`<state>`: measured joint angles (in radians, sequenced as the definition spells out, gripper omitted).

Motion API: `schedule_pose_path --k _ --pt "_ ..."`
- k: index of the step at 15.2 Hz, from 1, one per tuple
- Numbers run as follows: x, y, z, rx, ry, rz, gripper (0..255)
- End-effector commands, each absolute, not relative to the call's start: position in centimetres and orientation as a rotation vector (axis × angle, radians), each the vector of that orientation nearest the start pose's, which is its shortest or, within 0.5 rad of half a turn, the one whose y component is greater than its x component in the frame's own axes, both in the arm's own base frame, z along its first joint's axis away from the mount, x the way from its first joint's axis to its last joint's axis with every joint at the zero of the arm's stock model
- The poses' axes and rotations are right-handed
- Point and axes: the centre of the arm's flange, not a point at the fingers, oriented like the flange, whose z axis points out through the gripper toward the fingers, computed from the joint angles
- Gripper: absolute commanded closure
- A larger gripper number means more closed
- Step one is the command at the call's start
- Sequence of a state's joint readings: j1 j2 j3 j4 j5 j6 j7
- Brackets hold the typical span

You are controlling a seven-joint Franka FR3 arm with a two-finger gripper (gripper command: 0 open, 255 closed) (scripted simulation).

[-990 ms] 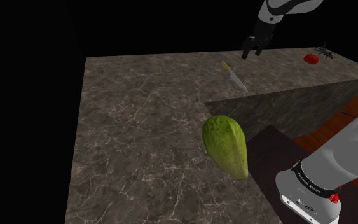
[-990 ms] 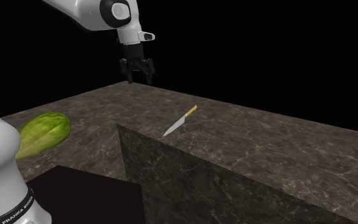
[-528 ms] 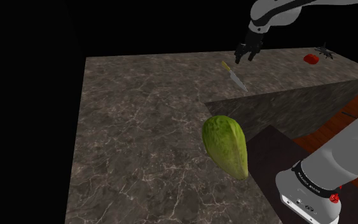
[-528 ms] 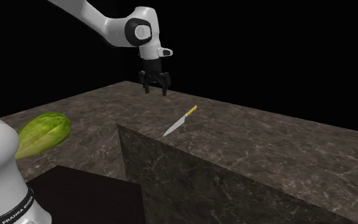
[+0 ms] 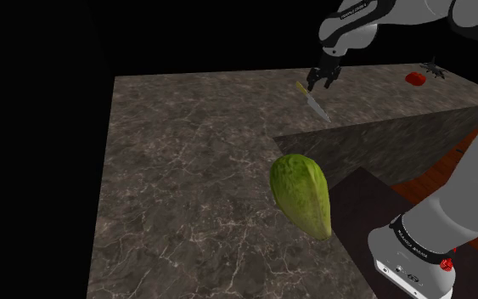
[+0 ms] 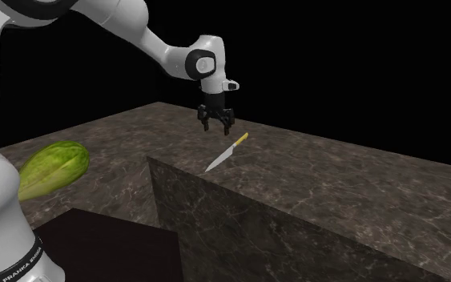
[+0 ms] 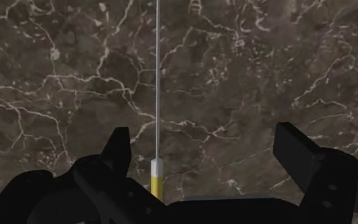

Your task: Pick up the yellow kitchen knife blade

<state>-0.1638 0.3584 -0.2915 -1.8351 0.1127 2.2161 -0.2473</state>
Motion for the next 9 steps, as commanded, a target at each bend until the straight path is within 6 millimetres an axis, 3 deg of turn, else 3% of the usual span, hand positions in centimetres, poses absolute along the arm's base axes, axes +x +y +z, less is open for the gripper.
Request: schedule_pose_path --k 1,5,9 --pt "59.3 -28.2 32.7 -3.129 0.429 -0.047 0" --pt "61.7 -31.4 29.0 -3.110 0.482 -0.033 0" --pt "61.8 -31.6 27.3 -3.110 0.485 -0.032 0"
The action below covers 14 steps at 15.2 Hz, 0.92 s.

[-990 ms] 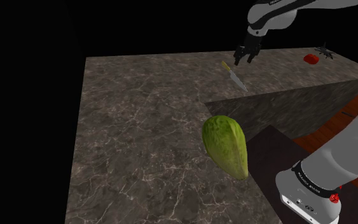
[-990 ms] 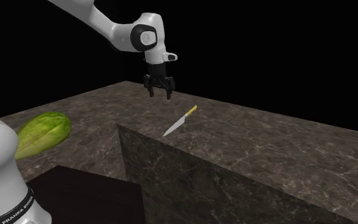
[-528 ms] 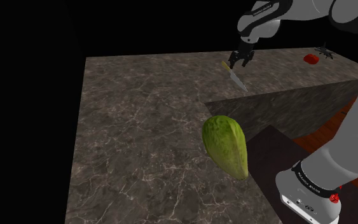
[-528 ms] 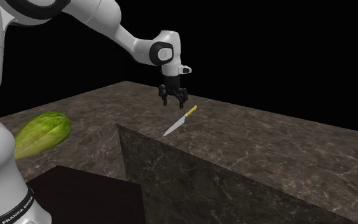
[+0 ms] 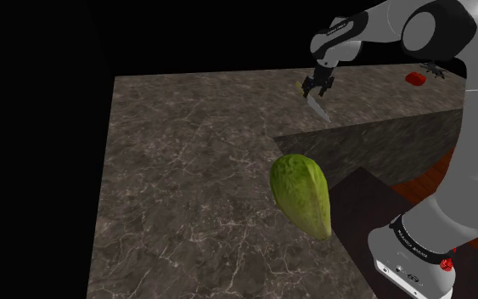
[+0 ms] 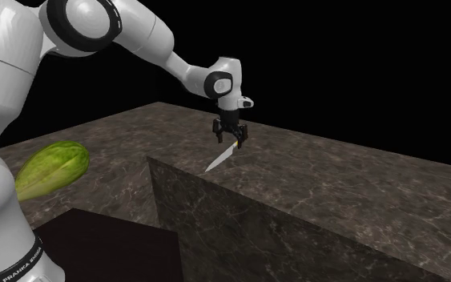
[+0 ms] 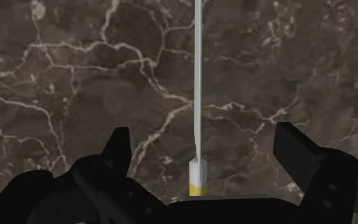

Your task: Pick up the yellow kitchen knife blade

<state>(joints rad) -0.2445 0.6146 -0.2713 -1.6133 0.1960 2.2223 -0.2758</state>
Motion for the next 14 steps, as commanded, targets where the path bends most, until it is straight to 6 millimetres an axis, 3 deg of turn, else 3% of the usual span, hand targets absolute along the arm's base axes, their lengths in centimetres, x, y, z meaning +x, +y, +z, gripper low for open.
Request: schedule_pose_path --k 1,4,6,7,14 --pt "61.8 -31.6 26.8 -3.110 0.485 -0.032 0" --pt "61.8 -31.6 24.9 -3.110 0.485 -0.032 0" --pt "61.8 -31.6 24.9 -3.110 0.485 -0.032 0" --pt "61.8 -31.5 24.8 -3.110 0.484 -0.032 255" --pt "61.8 -31.6 24.8 -3.110 0.484 -0.032 255"
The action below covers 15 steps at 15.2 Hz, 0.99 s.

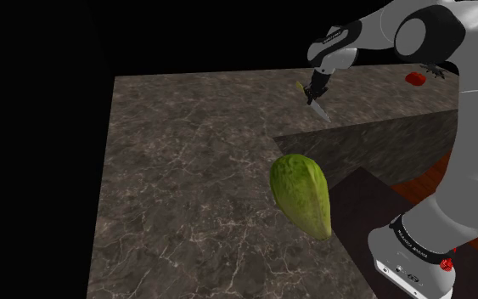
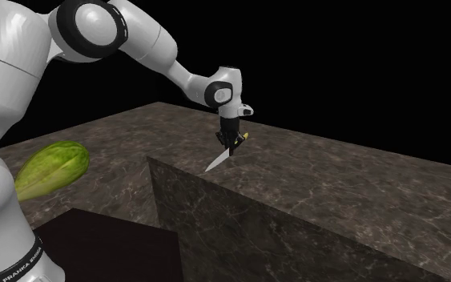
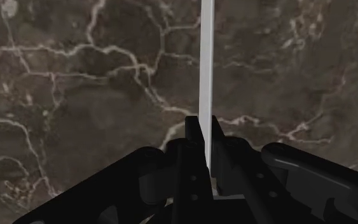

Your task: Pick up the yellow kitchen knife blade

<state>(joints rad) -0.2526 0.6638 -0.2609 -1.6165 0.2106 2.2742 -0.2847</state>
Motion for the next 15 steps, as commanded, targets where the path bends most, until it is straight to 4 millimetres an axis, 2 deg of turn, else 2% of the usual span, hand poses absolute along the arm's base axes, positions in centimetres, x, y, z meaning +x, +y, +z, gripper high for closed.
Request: schedule_pose_path --k 1,2,15 --pt "61.8 -31.6 24.8 -3.110 0.484 -0.032 255" --pt "61.8 -31.6 24.9 -3.110 0.485 -0.032 255" --pt "61.8 -31.6 31.7 -3.110 0.485 -0.032 255"
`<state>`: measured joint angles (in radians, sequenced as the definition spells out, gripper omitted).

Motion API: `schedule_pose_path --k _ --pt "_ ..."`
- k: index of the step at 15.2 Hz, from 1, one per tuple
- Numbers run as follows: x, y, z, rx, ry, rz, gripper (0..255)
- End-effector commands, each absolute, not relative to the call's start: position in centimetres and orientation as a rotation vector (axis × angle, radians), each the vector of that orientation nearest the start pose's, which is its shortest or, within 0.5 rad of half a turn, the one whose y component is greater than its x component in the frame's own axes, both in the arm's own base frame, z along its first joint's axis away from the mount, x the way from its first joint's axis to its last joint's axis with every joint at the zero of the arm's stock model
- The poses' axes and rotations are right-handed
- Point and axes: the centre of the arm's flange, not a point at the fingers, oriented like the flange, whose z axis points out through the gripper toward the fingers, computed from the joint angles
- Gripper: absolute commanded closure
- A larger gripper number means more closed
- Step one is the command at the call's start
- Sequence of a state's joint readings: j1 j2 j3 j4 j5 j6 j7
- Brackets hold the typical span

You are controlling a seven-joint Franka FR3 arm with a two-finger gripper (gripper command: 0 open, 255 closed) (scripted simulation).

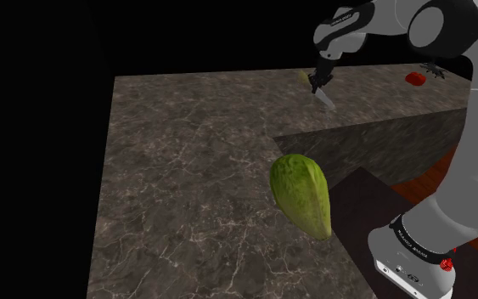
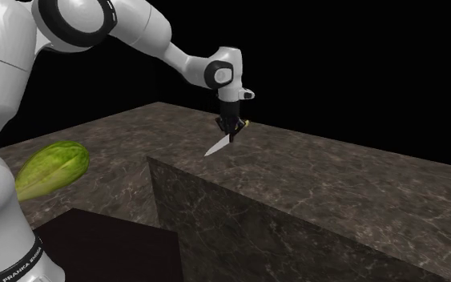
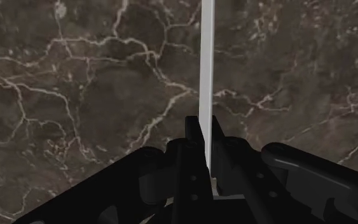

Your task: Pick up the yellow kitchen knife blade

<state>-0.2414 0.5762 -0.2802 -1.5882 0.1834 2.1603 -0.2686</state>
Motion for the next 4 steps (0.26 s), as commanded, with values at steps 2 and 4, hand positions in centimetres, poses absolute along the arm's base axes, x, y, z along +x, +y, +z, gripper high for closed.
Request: schedule_pose_path --k 2,4 --pt "61.80 -31.56 32.80 -3.110 0.485 -0.032 255" --pt "61.80 -31.56 32.88 -3.110 0.485 -0.032 255"
